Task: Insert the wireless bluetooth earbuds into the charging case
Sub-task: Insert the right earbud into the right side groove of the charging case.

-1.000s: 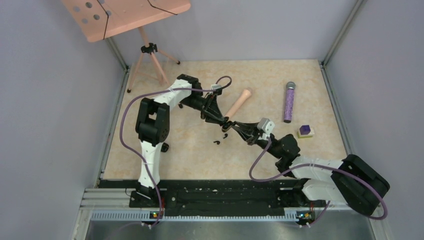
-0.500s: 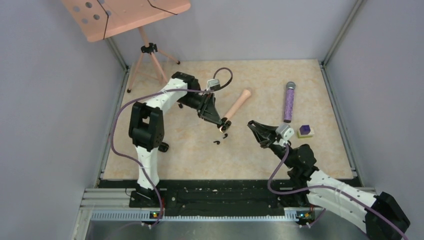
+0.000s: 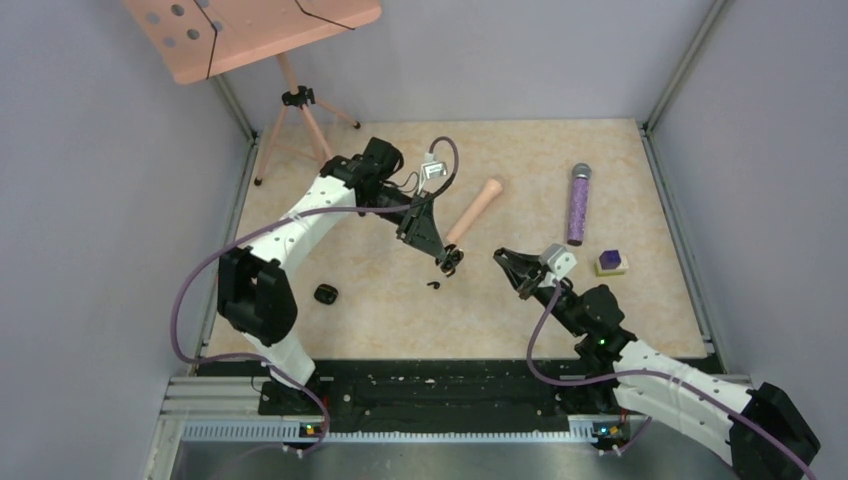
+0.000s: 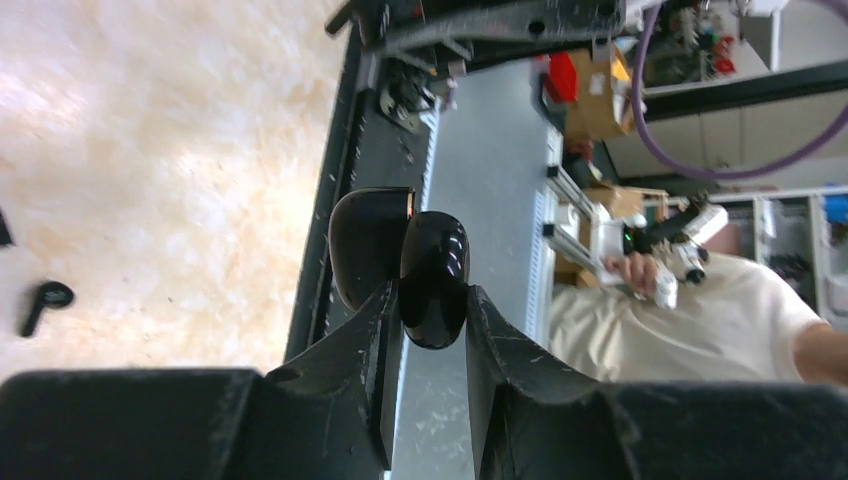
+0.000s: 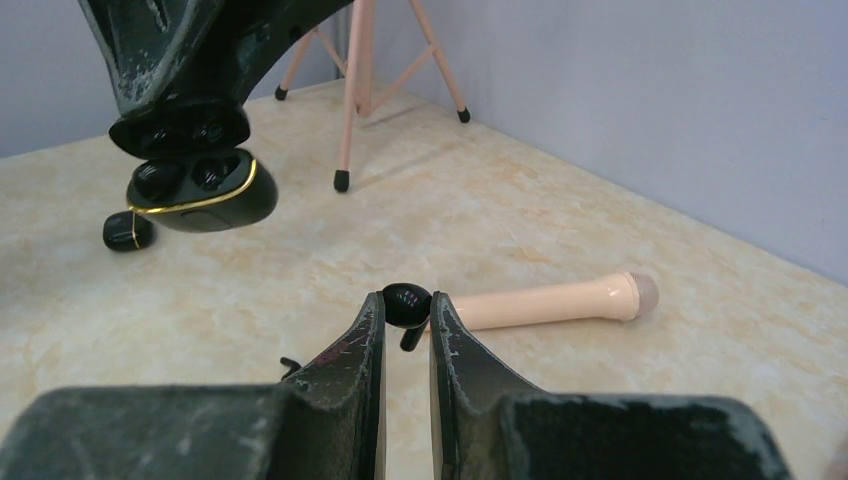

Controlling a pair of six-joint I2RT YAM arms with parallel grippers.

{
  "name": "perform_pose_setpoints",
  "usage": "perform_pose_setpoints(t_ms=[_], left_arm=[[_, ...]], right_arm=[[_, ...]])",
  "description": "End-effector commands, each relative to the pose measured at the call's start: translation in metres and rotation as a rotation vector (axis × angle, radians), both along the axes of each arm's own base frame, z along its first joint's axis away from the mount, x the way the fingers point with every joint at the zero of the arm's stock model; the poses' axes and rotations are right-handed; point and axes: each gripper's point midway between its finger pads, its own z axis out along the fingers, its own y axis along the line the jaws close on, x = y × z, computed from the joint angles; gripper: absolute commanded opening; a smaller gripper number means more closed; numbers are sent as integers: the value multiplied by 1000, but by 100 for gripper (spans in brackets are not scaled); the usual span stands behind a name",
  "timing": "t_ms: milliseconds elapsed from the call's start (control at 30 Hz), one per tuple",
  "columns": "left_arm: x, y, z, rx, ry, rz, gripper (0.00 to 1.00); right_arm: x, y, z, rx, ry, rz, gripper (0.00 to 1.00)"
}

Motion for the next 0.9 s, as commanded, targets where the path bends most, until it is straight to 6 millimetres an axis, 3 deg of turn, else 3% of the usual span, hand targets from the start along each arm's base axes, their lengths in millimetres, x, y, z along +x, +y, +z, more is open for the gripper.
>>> perform_pose_setpoints(t_ms=[0,400,867], left_arm=[[26,-13,26,5,-124,115,0],[22,-12,8,108,-206,142,0],[5,-5,8,63,-393,83,0]], right_arm=[[4,-2,18,36,-28,-17,0],[2,-3,22,51,-40,-13,0],[-5,3,43,85,-94,38,0]])
